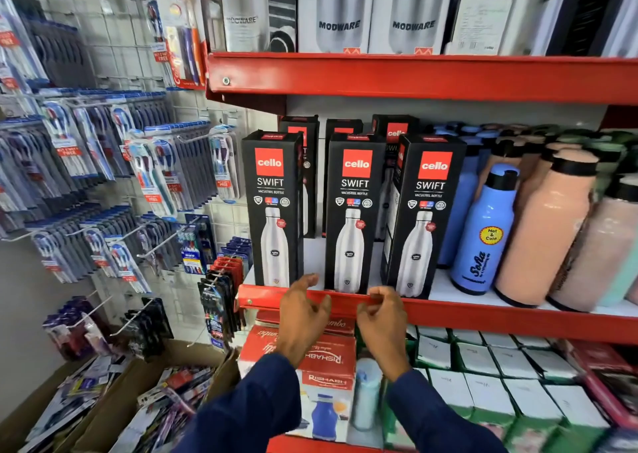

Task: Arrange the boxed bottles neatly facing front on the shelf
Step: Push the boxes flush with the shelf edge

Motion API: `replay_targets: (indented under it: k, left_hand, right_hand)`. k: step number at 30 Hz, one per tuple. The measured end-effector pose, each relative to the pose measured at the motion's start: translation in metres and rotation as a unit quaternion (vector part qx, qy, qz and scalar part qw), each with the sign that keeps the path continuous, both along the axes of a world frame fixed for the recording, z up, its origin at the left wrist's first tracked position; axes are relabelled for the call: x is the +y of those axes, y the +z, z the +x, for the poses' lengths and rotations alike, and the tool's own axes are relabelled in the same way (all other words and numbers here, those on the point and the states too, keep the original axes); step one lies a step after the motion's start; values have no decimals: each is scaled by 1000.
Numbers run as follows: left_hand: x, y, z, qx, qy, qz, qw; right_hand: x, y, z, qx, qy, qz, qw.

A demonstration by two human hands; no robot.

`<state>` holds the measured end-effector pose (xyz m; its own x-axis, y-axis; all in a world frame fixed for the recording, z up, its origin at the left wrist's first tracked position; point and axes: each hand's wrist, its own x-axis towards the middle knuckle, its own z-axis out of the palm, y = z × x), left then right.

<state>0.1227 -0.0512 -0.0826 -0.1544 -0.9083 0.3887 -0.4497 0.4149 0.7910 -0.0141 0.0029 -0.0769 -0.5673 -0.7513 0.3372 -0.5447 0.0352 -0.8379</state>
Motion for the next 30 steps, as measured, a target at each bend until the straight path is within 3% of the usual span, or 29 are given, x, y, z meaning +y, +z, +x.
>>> replay_targets:
  k: [7, 30]
  left_hand:
    - [-1, 5, -40, -13, -36, 63, 997]
    - [2, 7, -28, -32, 52, 54, 997]
  right_hand:
    - [1, 13, -34, 20, 35, 52, 998]
    - [8, 13, -37, -2, 108, 50, 993]
